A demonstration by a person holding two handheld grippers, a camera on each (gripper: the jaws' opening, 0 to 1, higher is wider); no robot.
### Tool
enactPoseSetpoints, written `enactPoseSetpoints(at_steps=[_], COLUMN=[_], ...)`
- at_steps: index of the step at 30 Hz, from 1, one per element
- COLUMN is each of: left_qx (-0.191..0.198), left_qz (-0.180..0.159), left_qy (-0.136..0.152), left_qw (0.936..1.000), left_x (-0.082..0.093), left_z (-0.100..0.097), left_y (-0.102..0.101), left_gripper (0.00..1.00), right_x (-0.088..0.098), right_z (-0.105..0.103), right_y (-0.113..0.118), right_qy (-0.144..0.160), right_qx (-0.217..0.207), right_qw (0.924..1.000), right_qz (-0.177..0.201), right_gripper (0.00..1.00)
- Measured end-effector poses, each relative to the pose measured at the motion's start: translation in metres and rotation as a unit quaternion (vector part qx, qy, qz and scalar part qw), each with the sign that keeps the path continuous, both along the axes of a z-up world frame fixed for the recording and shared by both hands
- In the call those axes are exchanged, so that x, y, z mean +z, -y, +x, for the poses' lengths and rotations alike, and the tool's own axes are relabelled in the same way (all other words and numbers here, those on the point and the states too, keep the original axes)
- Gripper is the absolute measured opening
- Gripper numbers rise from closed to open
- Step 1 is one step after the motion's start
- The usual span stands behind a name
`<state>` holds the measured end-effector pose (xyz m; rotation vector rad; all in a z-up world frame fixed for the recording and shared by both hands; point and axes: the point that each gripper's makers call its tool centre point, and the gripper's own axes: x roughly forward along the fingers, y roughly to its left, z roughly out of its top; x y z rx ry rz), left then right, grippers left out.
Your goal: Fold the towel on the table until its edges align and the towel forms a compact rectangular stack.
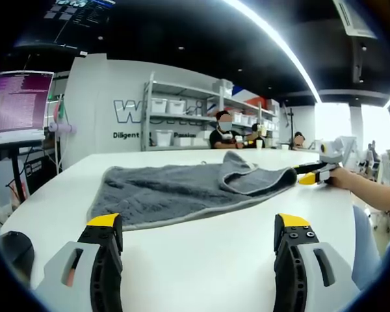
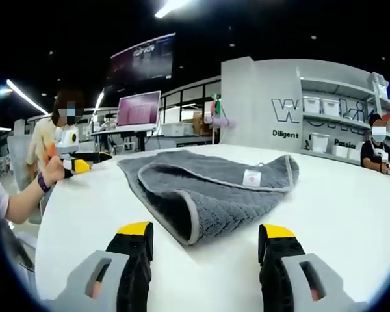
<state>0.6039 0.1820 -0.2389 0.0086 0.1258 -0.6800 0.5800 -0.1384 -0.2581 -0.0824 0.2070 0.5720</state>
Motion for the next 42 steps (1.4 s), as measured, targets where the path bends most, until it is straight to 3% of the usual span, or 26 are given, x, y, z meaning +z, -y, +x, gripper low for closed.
enactPoseSetpoints(at_steps=[22, 42], left_qx=[0.000, -0.003], left_qz=[0.002, 0.007], left_qy=[0.000, 0.000], left_qw=[1.0000, 1.0000], left_x=[0.000, -0.001], left_z=[0.002, 0.001], left_y=[-0.001, 0.000], left_gripper=[0.94, 0.94], right_x=[0.004, 0.009], right_z=[0.008, 0.007], right_y=[0.002, 0.003], right_qy=[0.004, 0.015], right_qx=[0.014, 0.014], right_qw=[0.9999, 0.9998], right_qz=[-0.008, 0.001], right_gripper=[0.40, 0.35])
